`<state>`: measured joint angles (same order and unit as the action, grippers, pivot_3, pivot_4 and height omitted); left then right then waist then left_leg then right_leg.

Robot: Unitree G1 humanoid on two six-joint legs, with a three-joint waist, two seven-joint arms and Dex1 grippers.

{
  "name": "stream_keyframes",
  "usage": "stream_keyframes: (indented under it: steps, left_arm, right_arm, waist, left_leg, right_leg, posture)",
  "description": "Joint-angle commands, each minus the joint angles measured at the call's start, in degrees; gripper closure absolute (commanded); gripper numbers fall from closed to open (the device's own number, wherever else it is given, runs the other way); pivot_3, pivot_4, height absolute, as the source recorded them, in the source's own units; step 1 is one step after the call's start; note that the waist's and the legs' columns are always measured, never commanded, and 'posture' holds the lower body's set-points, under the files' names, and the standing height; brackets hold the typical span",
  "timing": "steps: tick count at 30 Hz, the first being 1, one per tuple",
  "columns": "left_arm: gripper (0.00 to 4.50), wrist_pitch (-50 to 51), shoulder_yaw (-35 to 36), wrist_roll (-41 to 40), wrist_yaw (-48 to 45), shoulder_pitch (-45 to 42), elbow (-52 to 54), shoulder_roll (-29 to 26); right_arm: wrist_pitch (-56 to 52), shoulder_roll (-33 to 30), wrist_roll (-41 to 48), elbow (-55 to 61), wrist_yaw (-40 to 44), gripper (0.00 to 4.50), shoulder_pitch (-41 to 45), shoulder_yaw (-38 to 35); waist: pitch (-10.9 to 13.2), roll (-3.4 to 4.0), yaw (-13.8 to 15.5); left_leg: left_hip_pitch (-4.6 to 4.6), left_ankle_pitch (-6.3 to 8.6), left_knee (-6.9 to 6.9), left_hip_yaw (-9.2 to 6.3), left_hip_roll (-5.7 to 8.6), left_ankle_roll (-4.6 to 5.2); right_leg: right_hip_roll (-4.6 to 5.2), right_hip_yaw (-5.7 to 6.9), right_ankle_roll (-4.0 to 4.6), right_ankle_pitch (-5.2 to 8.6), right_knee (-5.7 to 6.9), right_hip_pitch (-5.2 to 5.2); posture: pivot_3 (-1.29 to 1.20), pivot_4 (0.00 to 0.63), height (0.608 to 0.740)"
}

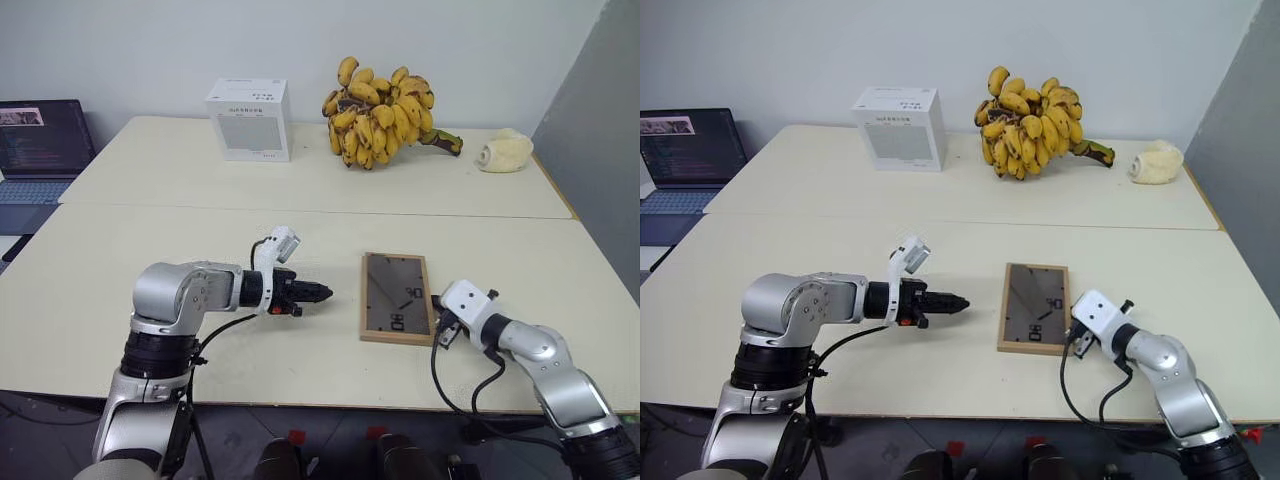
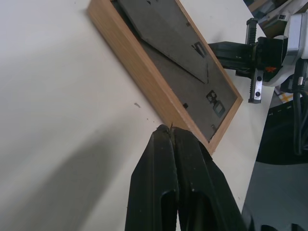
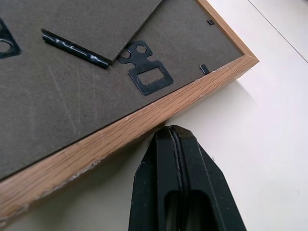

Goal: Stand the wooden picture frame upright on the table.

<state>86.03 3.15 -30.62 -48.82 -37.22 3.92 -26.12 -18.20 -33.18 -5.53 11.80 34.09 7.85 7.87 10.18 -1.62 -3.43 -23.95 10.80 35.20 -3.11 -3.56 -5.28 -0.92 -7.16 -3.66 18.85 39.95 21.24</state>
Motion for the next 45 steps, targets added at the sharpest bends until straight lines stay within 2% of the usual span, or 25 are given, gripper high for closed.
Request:
stream_keyframes:
  steps: [1, 8, 19, 26, 36, 45]
  left_arm:
    - [4.44, 5.1, 1.1, -4.6, -0.3, -0.7, 0.6, -0.1]
    - [4.44, 6.5, 3.7, -8.1, 5.0, 0.0, -3.8, 1.9]
    - [2.36, 6.5, 5.3, -12.4, 9.4, -0.6, -7.0, 3.9]
    - [0.73, 6.5, 3.1, -16.6, 10.0, -1.7, -10.1, 3.1]
    - [0.73, 6.5, 1.0, -20.0, 16.3, -3.4, -17.2, 6.9]
    - [0.73, 6.5, 4.3, -21.0, 22.4, -3.6, -20.3, 9.4]
  right_arm:
    - [1.2, -0.3, -0.4, 0.2, 0.0, 4.50, 1.5, -0.3]
    - [1.3, -0.6, -0.5, -0.2, 0.4, 4.50, 2.3, -0.2]
    - [2.2, -0.9, -1.3, -0.6, 0.8, 4.50, 2.3, 0.4]
    - [2.6, -0.5, -2.0, -1.0, 0.8, 4.50, 2.2, 0.7]
    - [3.8, 1.8, -3.9, -4.0, 0.2, 4.50, 3.2, 4.2]
    - [-0.1, 6.9, -4.8, -1.8, -0.6, 4.50, 5.8, 6.3]
  waist:
    - [0.0, -0.02, 0.0]
    - [0.0, -0.02, 0.1]
    - [0.0, -0.02, 0.1]
    - [0.0, -0.02, 0.1]
    - [0.0, -0.05, -0.2]
    - [0.0, -0.05, -0.7]
  left_leg:
    - [0.00, 0.00, 0.00, 0.00, -0.01, 0.00]
    - [0.01, 0.00, -0.01, -0.01, -0.01, -0.01]
    - [0.01, 0.00, -0.01, 0.00, -0.01, -0.01]
    - [0.01, 0.00, -0.01, -0.01, 0.00, -0.01]
    - [0.05, 0.00, -0.02, -0.01, -0.01, -0.01]
    - [0.07, -0.01, -0.02, -0.01, -0.01, -0.02]
  right_leg:
    - [0.00, 0.00, 0.07, -0.04, 0.00, 0.00]
    - [0.00, 0.01, 0.13, -0.08, 0.00, 0.00]
    - [0.01, 0.01, 0.14, -0.09, 0.00, -0.01]
    - [0.01, 0.01, 0.14, -0.08, -0.01, 0.00]
    - [0.00, 0.00, 0.12, -0.07, -0.01, -0.03]
    - [-0.01, 0.00, 0.13, -0.08, 0.00, -0.04]
  posture:
    - [0.00, 0.150, 0.740]
    - [0.00, 0.150, 0.740]
    - [0.00, 0.150, 0.740]
    - [0.00, 0.150, 0.740]
    - [0.00, 0.150, 0.740]
    - [0.00, 0.150, 0.740]
